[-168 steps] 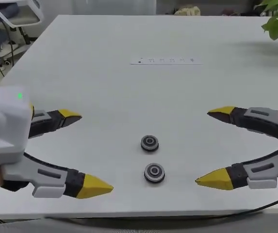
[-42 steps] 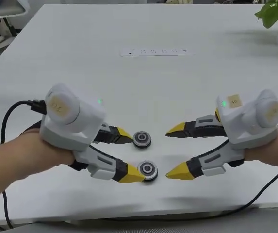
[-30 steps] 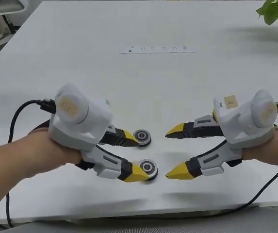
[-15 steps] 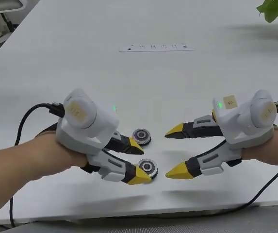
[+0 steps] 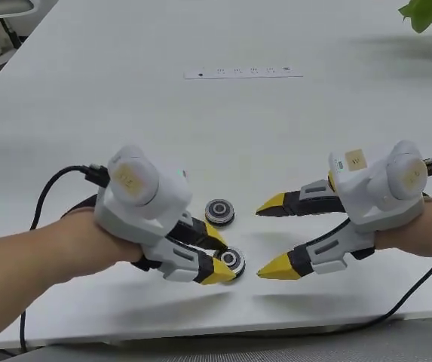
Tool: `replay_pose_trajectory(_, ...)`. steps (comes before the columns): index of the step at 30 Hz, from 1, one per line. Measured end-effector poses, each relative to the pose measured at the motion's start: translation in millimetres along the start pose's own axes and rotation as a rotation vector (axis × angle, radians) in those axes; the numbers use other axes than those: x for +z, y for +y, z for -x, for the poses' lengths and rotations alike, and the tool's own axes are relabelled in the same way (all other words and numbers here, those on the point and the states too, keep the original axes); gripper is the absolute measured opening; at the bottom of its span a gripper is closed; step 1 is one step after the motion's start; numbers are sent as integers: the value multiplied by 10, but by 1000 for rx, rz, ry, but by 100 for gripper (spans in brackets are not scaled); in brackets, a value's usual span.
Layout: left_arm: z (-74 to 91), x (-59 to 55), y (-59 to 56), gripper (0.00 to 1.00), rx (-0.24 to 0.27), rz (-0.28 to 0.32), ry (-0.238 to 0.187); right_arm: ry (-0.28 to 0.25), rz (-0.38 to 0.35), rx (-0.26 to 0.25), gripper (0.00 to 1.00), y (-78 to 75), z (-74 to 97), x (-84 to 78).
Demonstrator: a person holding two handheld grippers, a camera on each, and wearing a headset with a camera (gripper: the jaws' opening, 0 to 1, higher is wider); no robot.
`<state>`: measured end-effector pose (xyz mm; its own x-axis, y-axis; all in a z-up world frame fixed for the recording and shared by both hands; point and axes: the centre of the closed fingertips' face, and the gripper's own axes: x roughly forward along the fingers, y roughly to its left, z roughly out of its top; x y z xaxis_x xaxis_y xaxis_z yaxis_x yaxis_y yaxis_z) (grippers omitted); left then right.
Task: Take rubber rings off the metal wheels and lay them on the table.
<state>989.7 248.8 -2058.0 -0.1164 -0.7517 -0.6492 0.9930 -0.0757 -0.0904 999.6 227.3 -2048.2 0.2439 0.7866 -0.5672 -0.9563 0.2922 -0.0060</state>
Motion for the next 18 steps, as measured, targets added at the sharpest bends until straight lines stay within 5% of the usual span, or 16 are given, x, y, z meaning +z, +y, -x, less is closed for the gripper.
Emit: replay_pose_trajectory(18,-1,-31,12,8,61,-113,14,13,9,9,53,16,-25,-27)
